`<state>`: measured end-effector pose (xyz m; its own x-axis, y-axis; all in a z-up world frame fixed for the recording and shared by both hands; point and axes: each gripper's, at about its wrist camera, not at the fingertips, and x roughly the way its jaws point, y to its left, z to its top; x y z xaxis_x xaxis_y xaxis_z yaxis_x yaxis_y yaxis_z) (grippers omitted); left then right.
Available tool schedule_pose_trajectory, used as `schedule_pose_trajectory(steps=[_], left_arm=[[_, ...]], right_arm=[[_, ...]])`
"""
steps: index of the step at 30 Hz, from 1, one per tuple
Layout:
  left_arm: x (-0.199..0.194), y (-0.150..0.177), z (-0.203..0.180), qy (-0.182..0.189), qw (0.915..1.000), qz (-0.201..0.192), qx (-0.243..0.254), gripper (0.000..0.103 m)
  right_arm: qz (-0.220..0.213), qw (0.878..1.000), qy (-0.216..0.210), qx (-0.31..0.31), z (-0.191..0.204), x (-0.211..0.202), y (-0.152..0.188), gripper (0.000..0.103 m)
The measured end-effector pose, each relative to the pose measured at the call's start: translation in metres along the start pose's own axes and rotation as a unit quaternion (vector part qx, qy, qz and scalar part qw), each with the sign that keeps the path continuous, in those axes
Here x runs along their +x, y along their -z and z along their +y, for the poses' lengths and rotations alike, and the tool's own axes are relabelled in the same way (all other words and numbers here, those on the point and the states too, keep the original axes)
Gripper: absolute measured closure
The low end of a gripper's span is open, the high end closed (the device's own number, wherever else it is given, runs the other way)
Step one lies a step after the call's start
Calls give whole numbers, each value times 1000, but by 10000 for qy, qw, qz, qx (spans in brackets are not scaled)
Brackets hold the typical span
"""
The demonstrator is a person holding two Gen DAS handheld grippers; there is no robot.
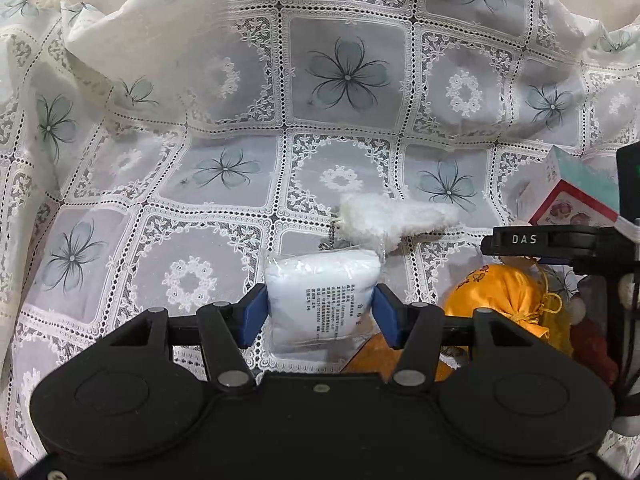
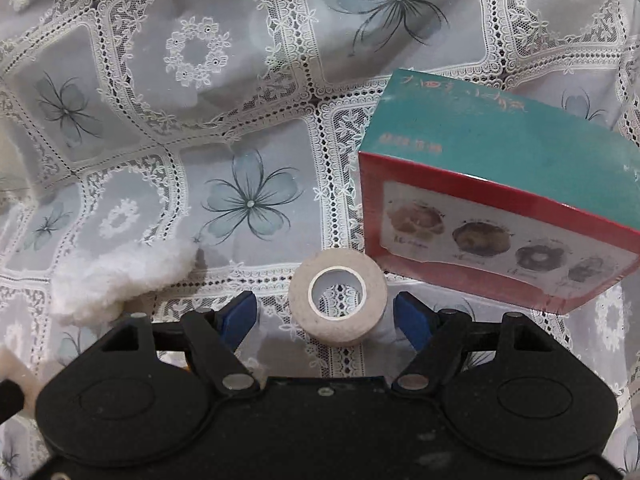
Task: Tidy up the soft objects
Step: 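Grasp the white printed packet with the left tool while the right tool grasps the beige tape roll, then carry packet and tape roll over the basket and open both tools to drop them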
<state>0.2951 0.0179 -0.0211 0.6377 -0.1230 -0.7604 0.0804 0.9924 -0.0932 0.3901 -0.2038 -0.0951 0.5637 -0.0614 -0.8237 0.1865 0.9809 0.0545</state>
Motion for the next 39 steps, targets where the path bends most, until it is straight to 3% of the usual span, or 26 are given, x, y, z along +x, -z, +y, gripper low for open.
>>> schedule_pose_trajectory(steps=[1,2,3,8,20,32,39], left_arm=[[0,0,0,4,10000,0,-17,49],[-1,1,0,10,10000,-1,-31,49],[-1,1,0,12,10000,-2,-41,49],[-11,2,-5,34,10000,-62,-29,49],[-73,14,-27,214,9988,-401,155,49],[-163,69,-45,468,9957,-672,429,49],[-195,117,-50,447,9956,-578,587,49]], right_arm=[[-15,10000,51,-8,1,0,0,34],[-56,9999,128,-45,1,0,-1,49],[-78,9997,190,-139,2,0,-2,54],[-257,9994,1,-252,-5,-19,0,55],[-1468,9860,-746,-247,-34,-155,42,55],[-2319,9652,-1120,-455,-64,-283,149,54],[-2297,9644,-1222,-472,-65,-317,213,54]])
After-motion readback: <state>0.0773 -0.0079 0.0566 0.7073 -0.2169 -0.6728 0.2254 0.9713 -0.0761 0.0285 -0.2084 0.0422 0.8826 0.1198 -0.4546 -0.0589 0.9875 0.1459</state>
